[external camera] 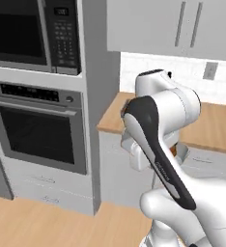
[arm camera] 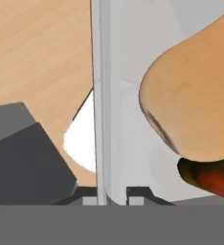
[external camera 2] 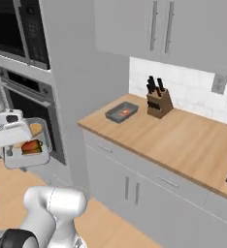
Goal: Take the meat container that has the shrimp and place it on the second highest rack of the freezer. Then take the vegetable container that has the bell pepper and squash and place it on the highest rack of the freezer.
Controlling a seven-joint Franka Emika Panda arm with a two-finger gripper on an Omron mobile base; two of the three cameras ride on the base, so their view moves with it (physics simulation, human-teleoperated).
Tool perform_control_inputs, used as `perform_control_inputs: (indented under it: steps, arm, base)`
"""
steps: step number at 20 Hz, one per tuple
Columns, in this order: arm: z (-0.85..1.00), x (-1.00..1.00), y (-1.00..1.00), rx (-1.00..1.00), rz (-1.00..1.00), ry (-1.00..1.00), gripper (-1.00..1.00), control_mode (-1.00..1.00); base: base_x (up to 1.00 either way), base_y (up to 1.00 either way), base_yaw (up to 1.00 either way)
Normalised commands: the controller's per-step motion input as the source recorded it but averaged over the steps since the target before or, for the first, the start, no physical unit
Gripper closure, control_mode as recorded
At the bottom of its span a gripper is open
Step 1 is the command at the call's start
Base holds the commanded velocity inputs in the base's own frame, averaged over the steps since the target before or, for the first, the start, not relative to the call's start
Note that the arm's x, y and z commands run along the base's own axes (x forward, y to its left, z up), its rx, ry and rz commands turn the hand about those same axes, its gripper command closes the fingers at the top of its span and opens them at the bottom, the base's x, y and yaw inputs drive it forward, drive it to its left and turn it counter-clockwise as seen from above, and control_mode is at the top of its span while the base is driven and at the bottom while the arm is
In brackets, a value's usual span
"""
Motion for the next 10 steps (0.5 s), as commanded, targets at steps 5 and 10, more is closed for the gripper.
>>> perform_control_inputs:
  steps: [5, 10]
  arm:
    - [0.0, 0.0, 0.0, 0.0, 0.0, 0.0, 1.0, 1.0]
    - [0.0, 0.0, 0.0, 0.0, 0.0, 0.0, 1.0, 1.0]
  base:
    - [0.36, 0.72, 0.69]
    - [1.0, 0.99, 0.32]
